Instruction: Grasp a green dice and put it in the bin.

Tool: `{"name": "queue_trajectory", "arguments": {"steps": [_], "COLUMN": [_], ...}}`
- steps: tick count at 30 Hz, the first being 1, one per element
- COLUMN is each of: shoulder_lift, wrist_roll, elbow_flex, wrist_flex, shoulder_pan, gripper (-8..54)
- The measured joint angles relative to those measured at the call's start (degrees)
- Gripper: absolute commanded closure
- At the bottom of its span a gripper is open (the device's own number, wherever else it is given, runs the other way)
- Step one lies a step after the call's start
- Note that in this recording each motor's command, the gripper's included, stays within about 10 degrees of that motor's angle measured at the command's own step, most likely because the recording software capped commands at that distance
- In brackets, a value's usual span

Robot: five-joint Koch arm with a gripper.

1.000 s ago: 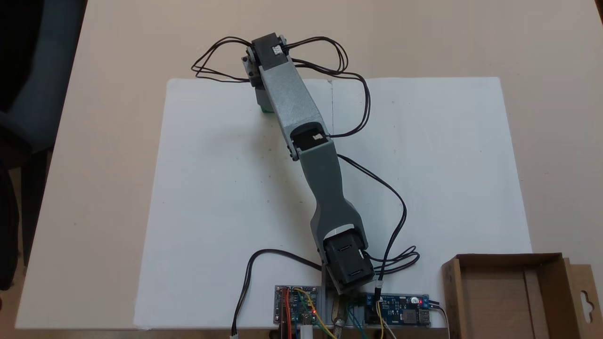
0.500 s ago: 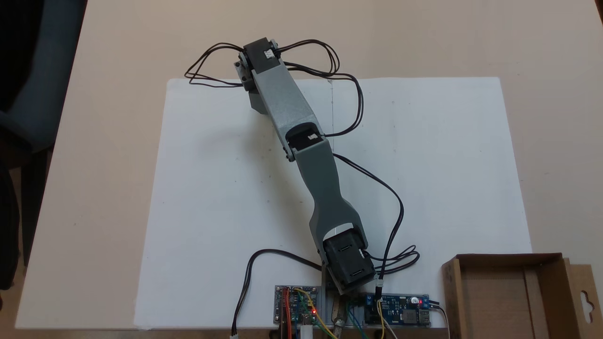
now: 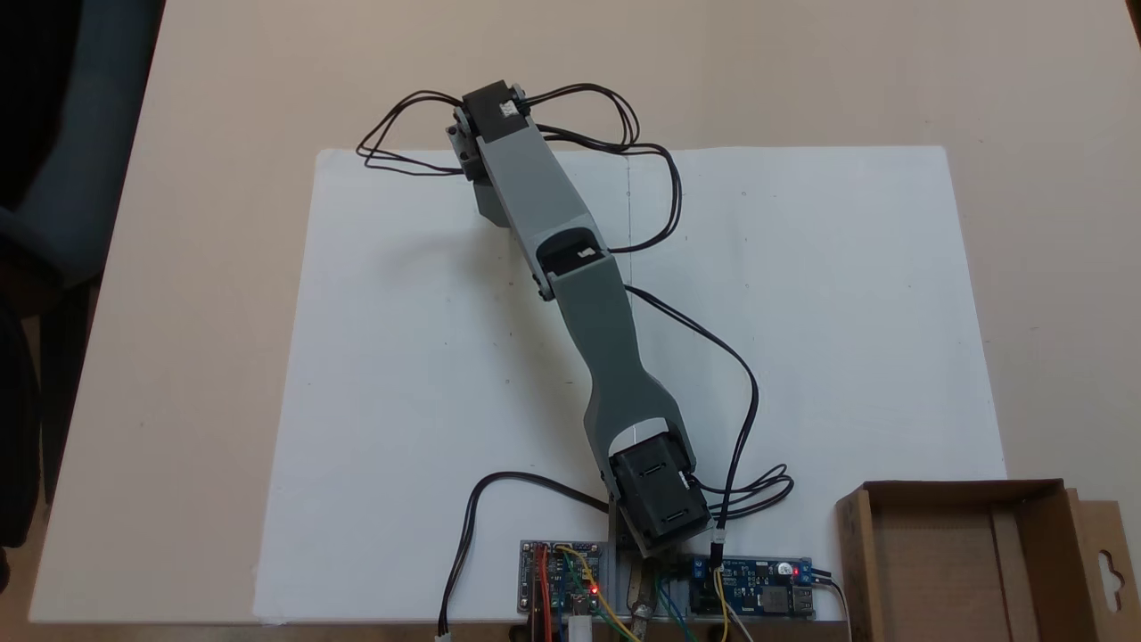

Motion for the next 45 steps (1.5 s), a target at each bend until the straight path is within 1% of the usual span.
{"name": "queue_trajectory", "arguments": {"steps": [20, 22, 24, 29, 31, 34, 45], "shoulder_lift": [-2.11, -2.46, -2.81, -2.81, -2.81, -2.9, -2.9], "wrist_roll": [-0.09, -0.09, 0.0, 0.0, 0.0, -0.09, -0.09], "elbow_flex": [0.0, 0.0, -0.09, -0.09, -0.09, -0.09, -0.09], "wrist_flex": [0.0, 0.0, -0.09, -0.09, -0.09, -0.09, -1.49], "shoulder_pan": [0.97, 0.97, 0.97, 0.97, 0.97, 1.05, 3.43], "gripper": [5.9, 7.5, 7.6, 17.7, 25.8, 33.2, 33.6]}}
